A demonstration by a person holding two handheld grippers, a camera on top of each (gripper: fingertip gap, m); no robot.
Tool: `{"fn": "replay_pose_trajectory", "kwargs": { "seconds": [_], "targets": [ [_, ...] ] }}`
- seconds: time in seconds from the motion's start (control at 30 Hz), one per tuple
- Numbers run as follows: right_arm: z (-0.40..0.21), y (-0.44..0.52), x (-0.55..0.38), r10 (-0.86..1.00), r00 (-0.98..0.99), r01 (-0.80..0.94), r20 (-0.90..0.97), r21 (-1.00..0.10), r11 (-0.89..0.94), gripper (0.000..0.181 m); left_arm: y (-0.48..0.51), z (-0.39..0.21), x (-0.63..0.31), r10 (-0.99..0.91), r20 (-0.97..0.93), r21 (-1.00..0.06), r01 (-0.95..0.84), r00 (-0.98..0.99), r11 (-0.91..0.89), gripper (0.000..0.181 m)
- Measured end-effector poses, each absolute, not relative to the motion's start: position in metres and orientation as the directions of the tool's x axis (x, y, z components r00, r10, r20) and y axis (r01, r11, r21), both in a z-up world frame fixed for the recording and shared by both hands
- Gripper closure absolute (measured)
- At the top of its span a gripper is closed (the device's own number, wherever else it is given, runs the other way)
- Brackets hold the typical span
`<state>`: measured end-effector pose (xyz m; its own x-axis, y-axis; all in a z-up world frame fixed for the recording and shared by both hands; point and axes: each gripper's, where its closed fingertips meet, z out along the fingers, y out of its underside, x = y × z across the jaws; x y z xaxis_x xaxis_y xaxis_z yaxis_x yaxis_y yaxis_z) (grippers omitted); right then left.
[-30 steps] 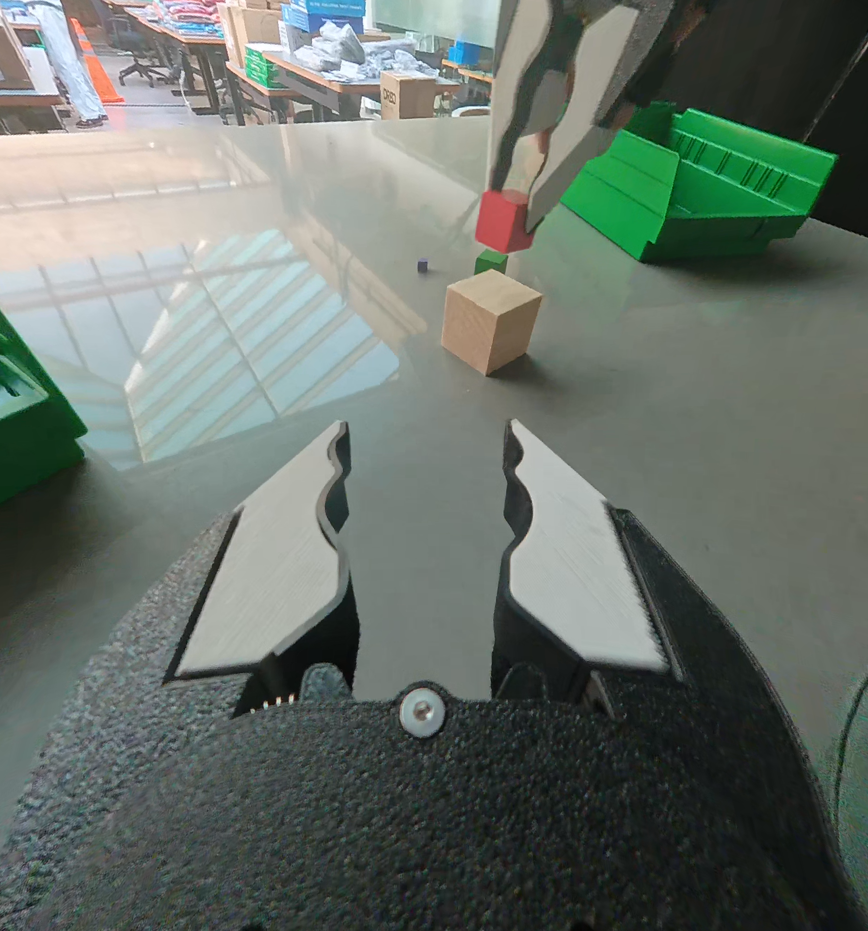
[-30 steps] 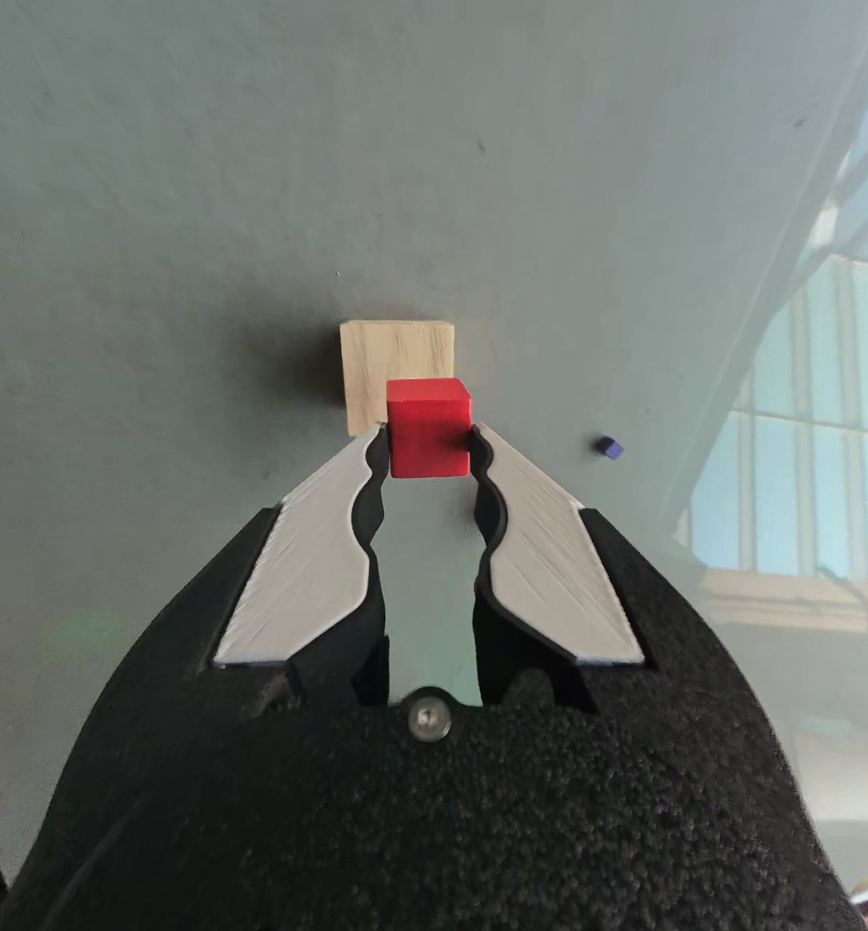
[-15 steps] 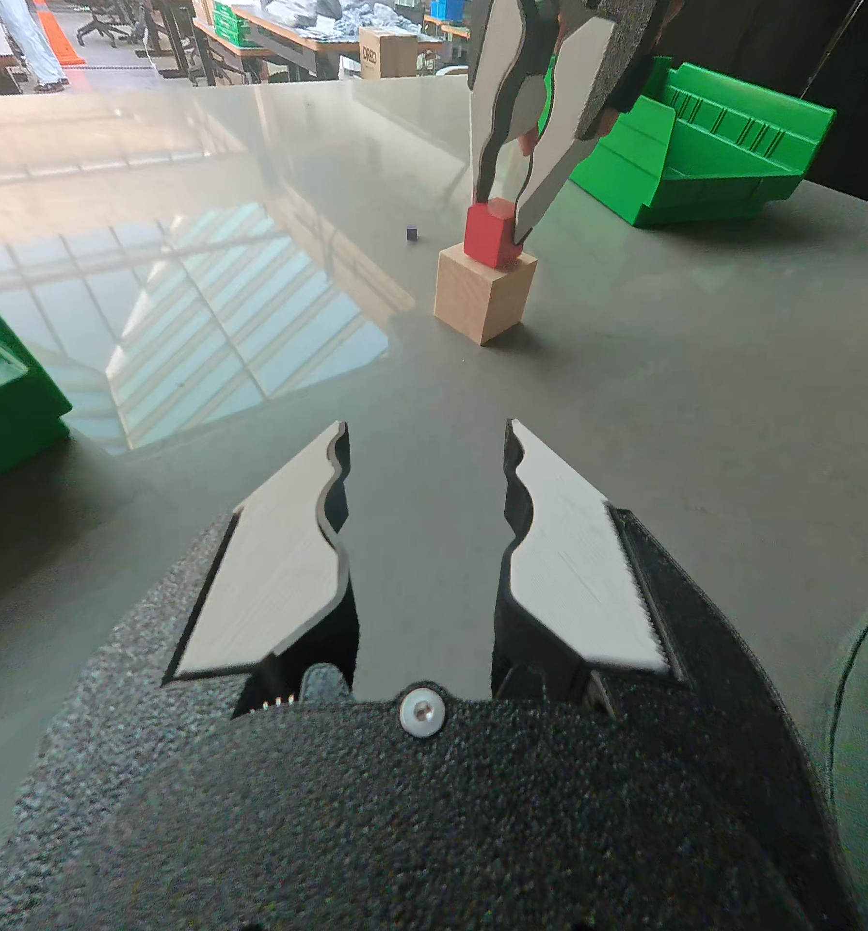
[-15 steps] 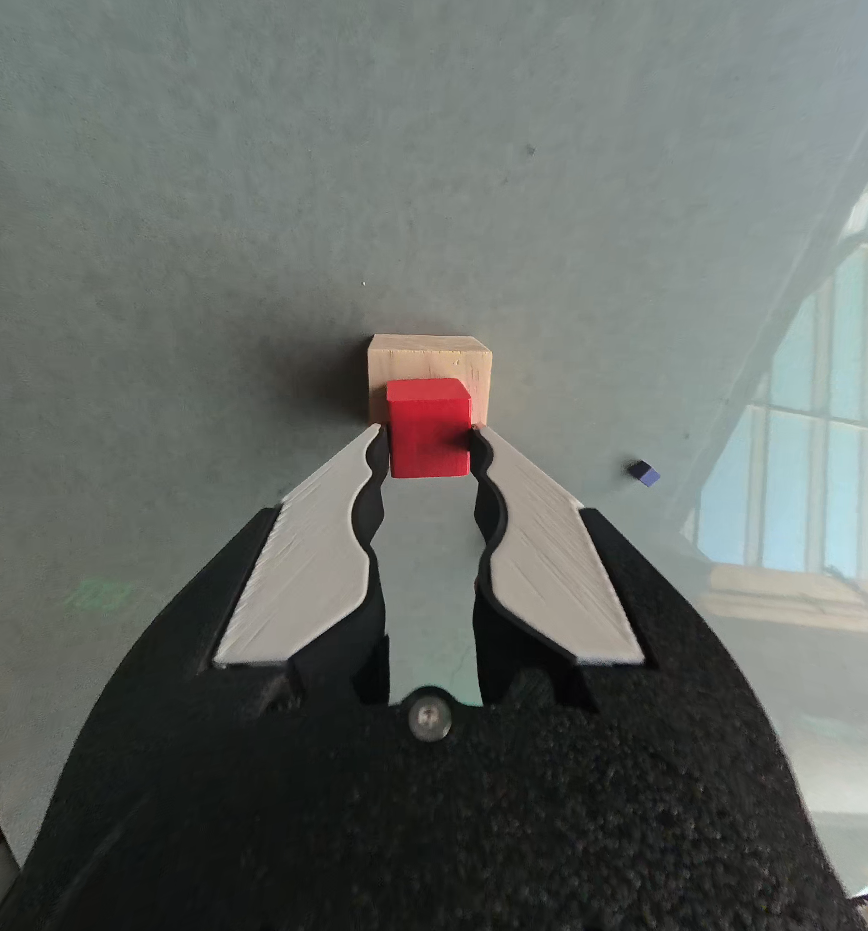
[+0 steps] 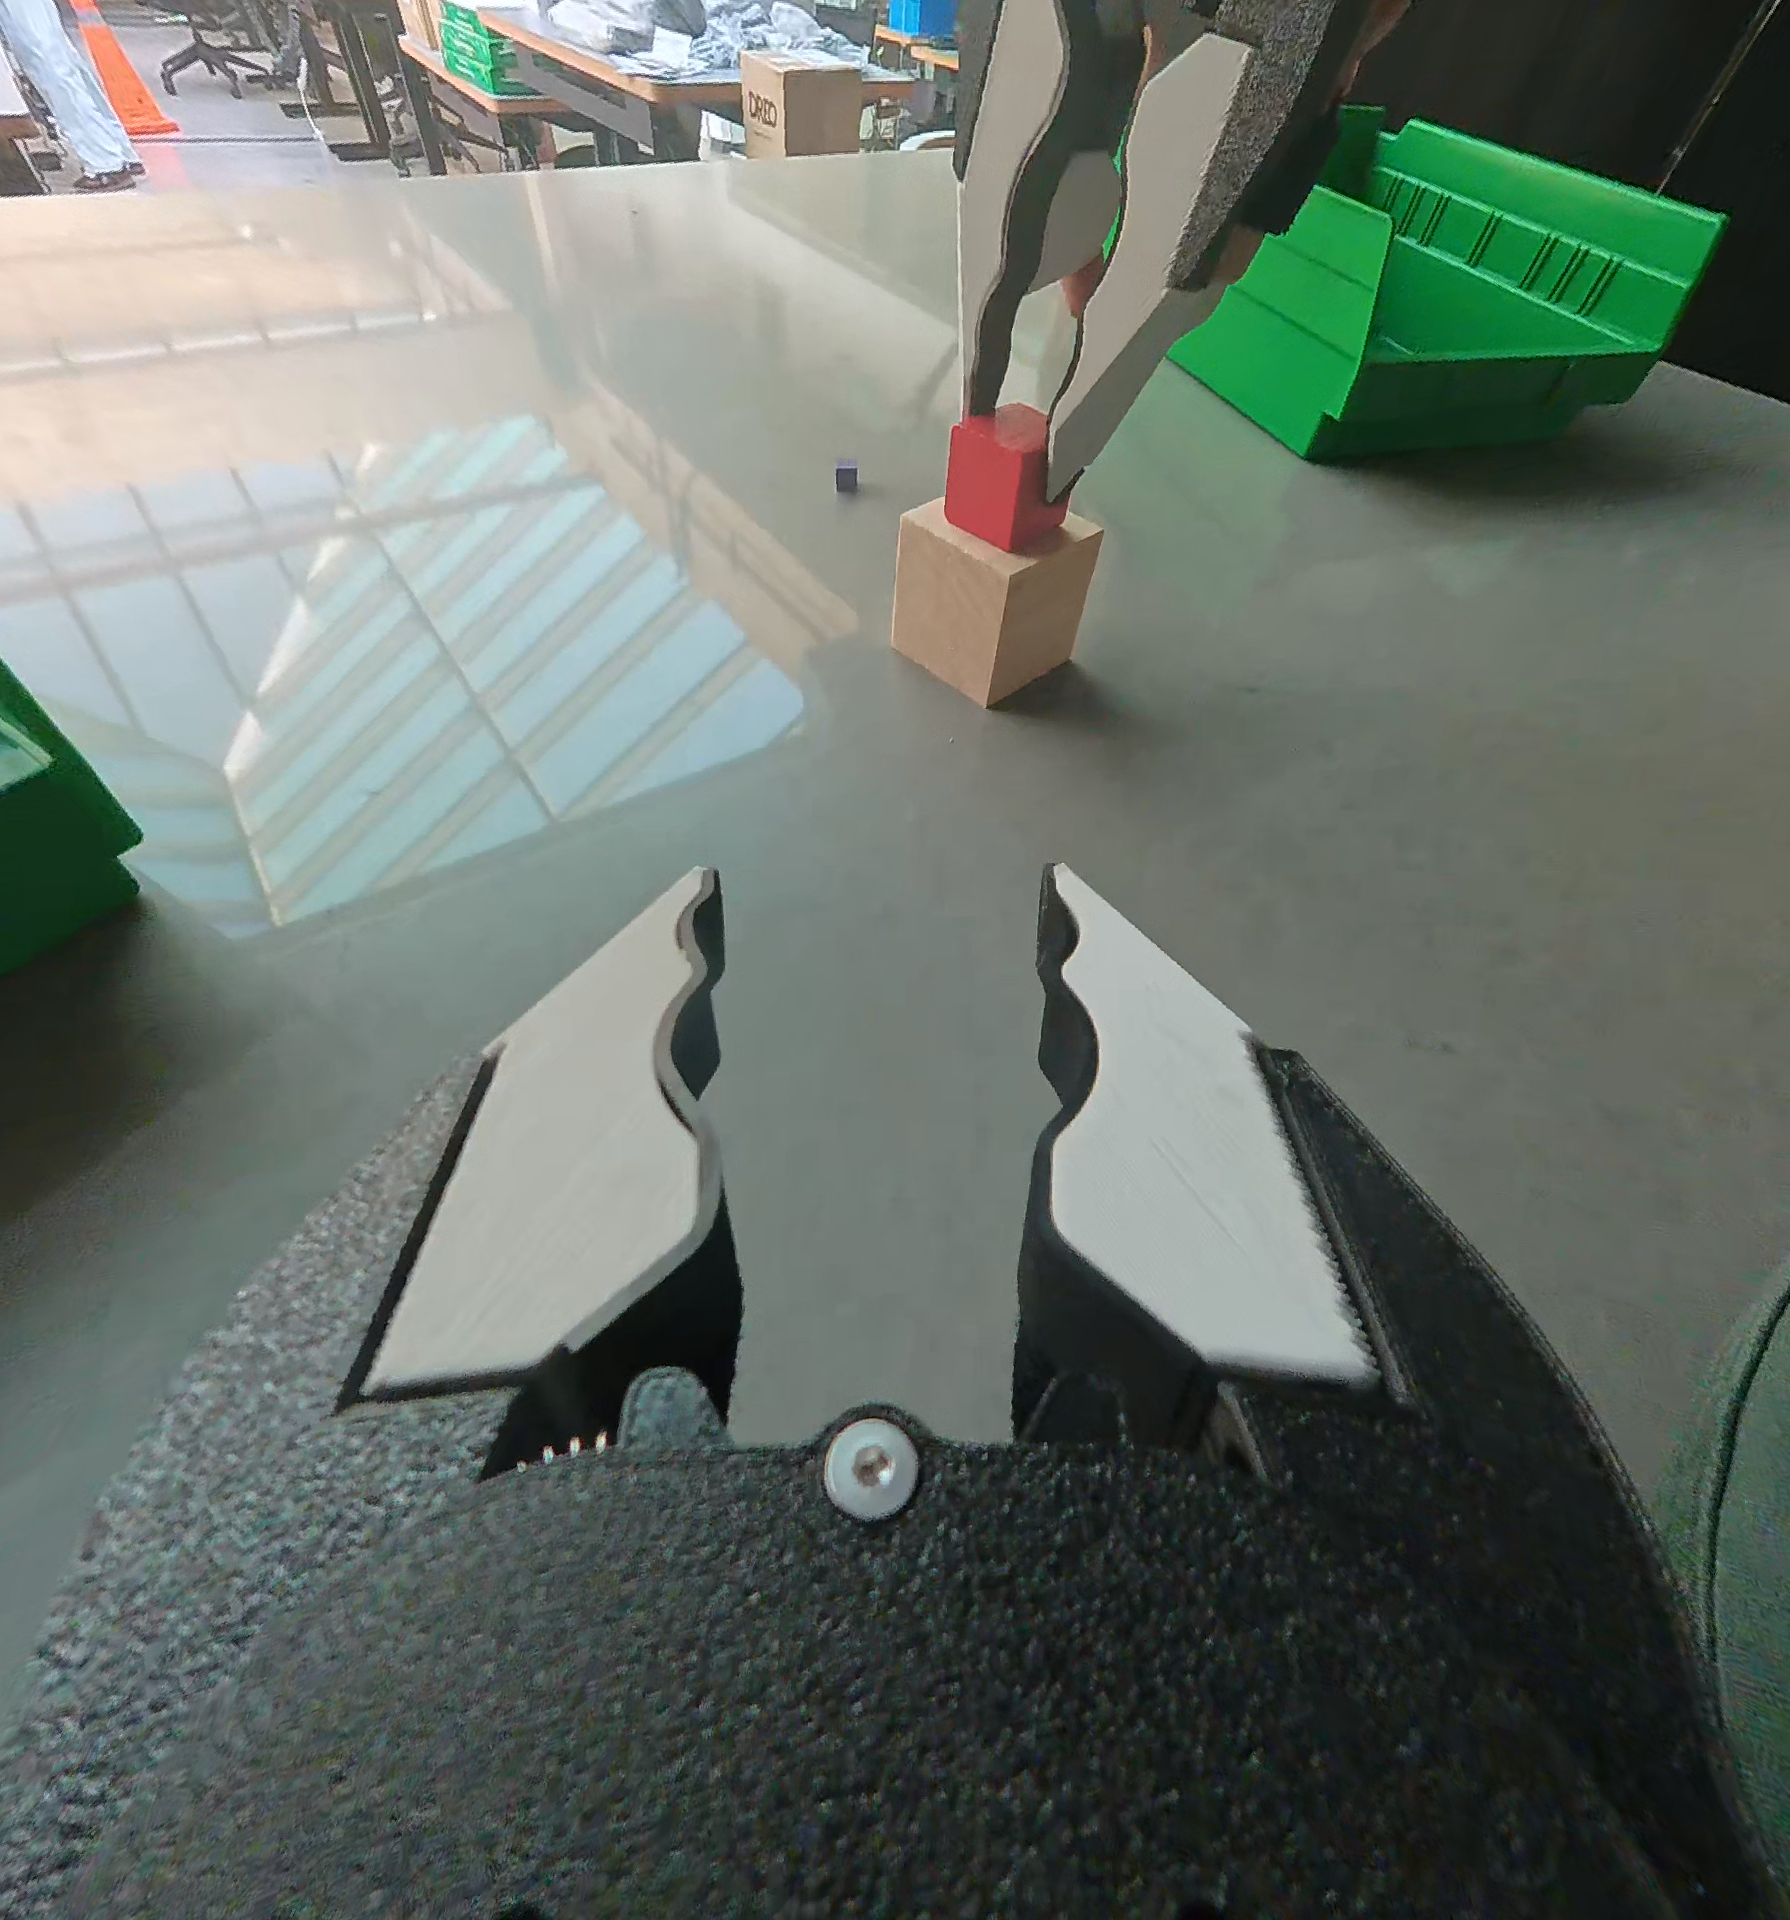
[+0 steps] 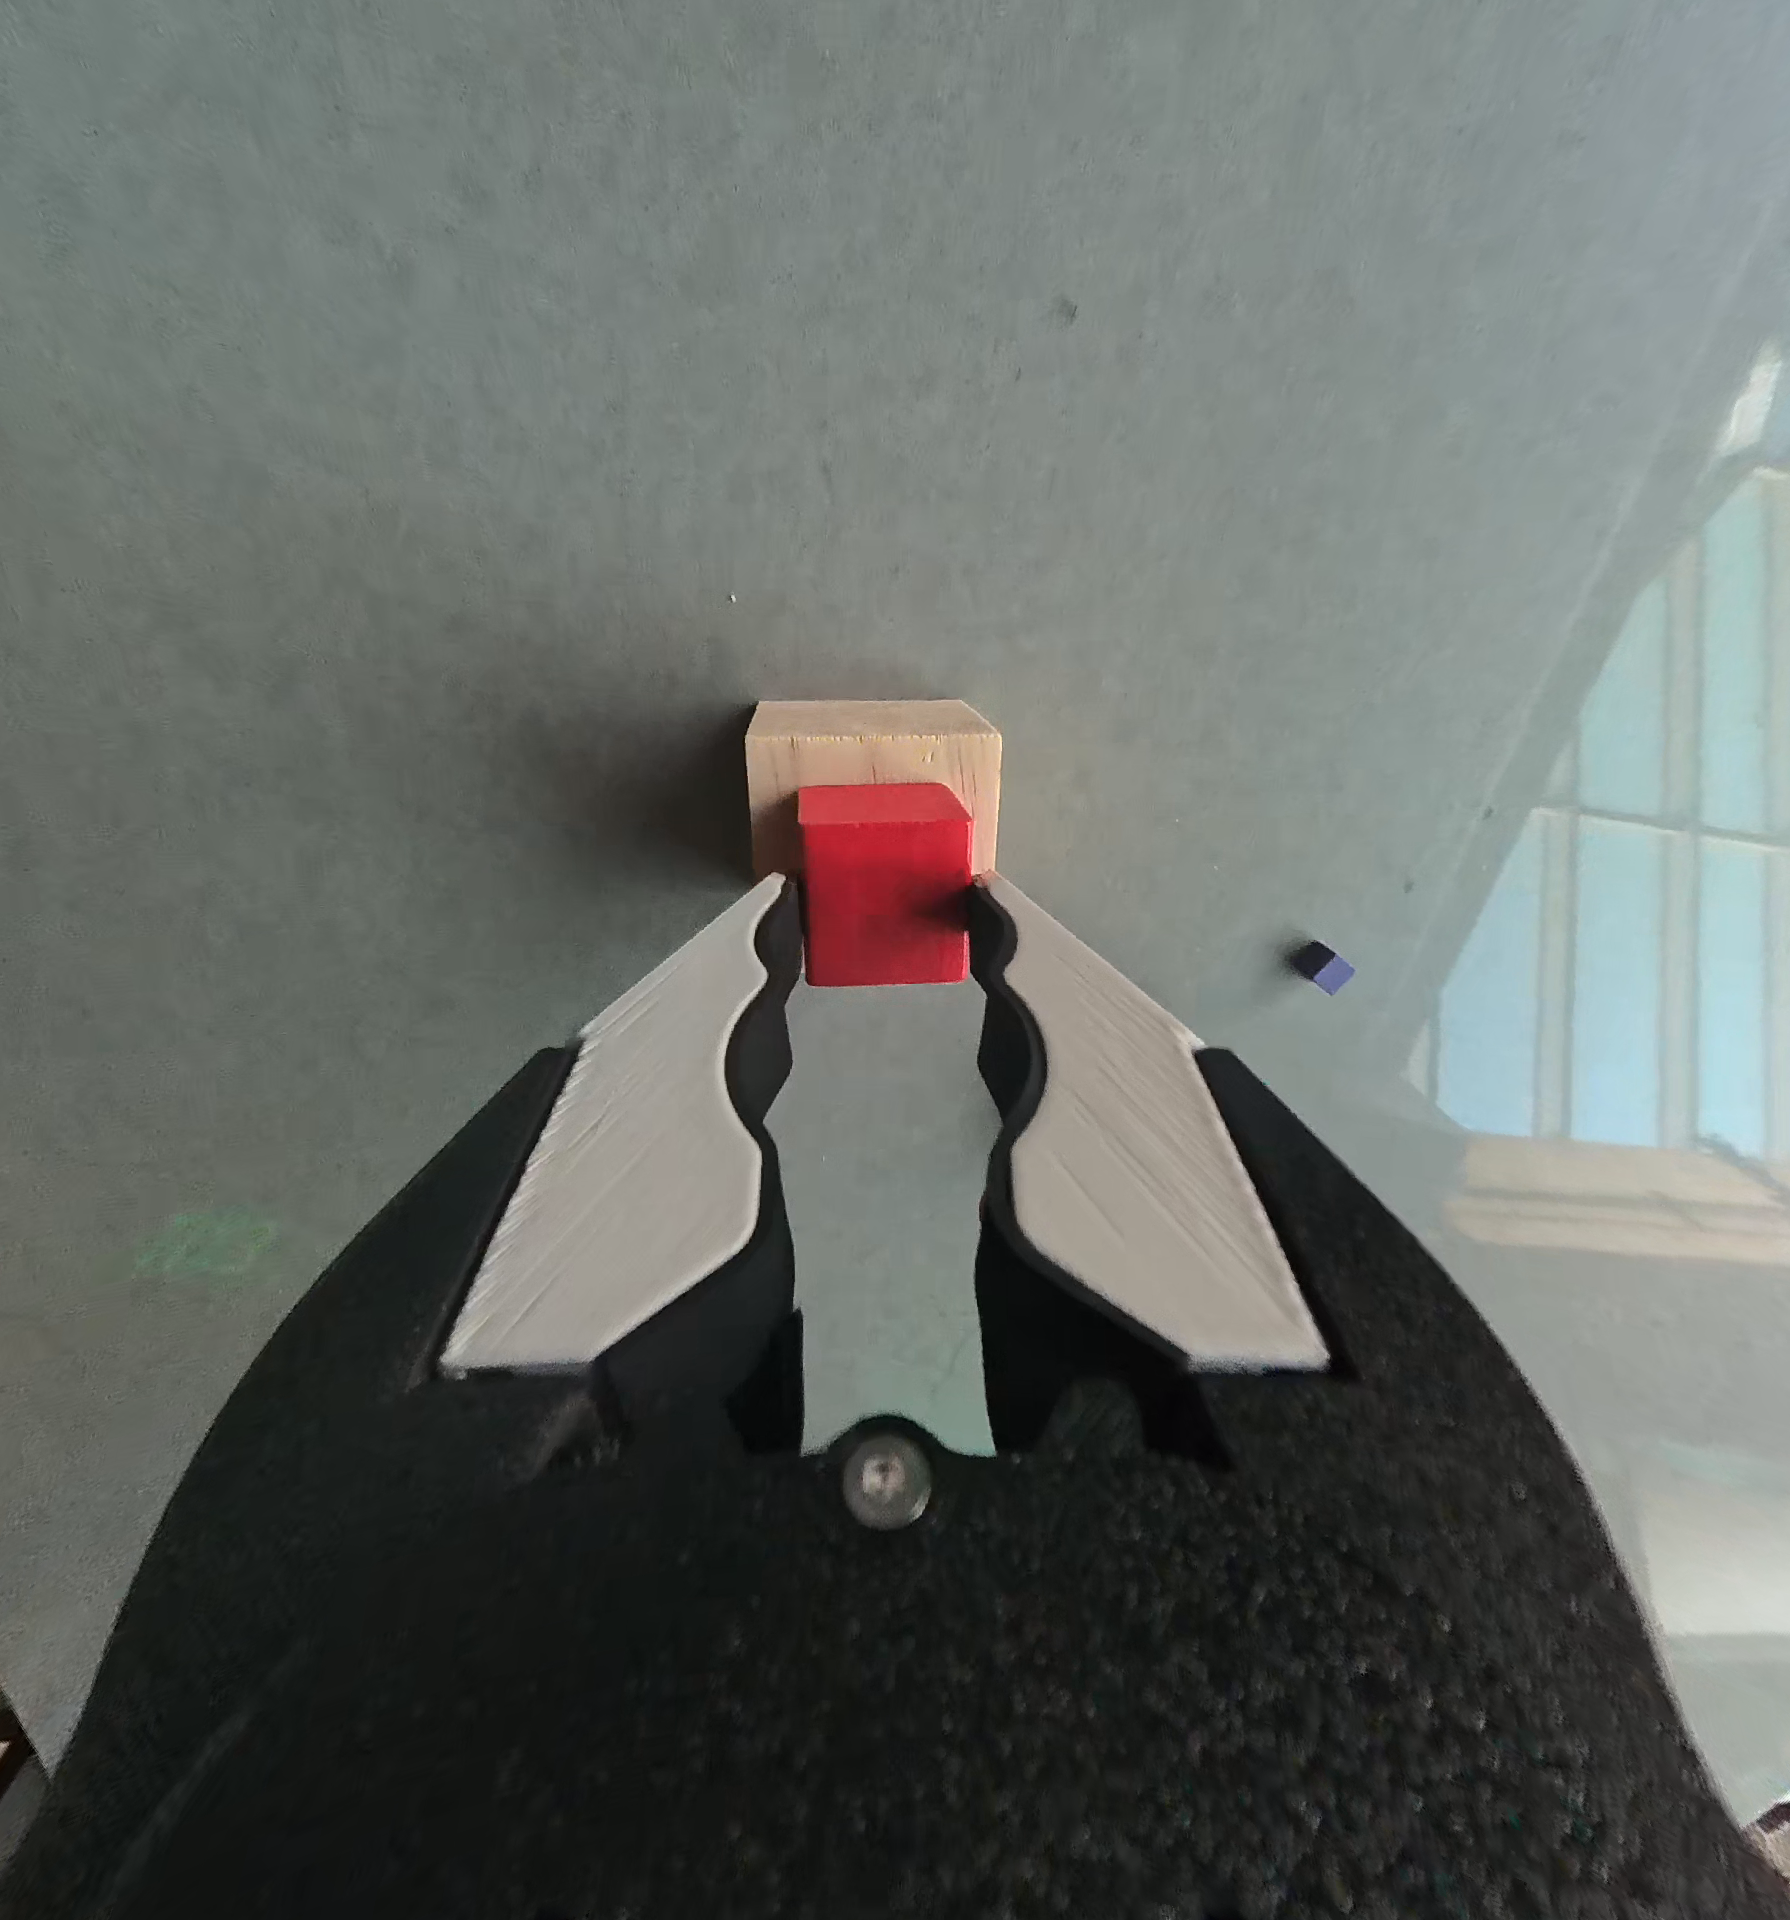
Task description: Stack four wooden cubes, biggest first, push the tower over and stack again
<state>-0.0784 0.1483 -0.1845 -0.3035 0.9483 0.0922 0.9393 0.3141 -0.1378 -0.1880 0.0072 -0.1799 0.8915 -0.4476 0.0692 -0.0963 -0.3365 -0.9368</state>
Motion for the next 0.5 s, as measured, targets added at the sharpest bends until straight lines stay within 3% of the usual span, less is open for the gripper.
{"fn": "replay_pose_trajectory", "kwargs": {
  "seconds": [0.5],
  "targets": [
    [-0.1807, 0.1474, -0.0807, 0.954, -0.284, 0.943, 0.098, -0.149, 0.297, 0.146, 0.0063, -0.1805, -0.188, -0.448, 0.071, -0.937, -0.094, 0.891, -0.336, 0.121]
  ]
}}
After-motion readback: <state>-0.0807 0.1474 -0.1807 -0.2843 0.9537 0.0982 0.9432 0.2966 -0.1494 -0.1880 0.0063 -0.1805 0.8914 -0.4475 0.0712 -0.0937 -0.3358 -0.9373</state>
